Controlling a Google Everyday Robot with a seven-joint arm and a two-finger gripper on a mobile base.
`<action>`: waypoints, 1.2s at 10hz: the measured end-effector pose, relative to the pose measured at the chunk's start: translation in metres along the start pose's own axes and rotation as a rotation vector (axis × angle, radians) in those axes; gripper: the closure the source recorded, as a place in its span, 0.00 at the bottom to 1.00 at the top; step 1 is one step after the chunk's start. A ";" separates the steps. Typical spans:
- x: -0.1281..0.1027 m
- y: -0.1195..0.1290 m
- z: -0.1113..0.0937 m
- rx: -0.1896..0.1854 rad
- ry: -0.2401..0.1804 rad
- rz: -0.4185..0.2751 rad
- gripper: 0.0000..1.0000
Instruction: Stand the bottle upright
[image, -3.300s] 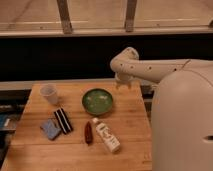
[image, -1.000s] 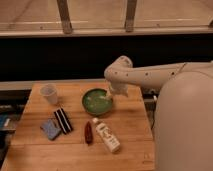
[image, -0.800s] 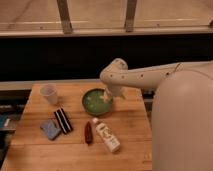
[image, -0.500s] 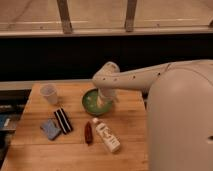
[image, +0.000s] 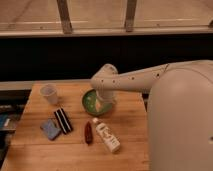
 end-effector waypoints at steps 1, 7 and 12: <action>-0.001 0.005 0.004 0.022 0.026 -0.010 0.36; 0.011 0.033 0.030 0.011 0.133 -0.031 0.36; 0.026 0.041 0.032 -0.014 0.143 -0.016 0.36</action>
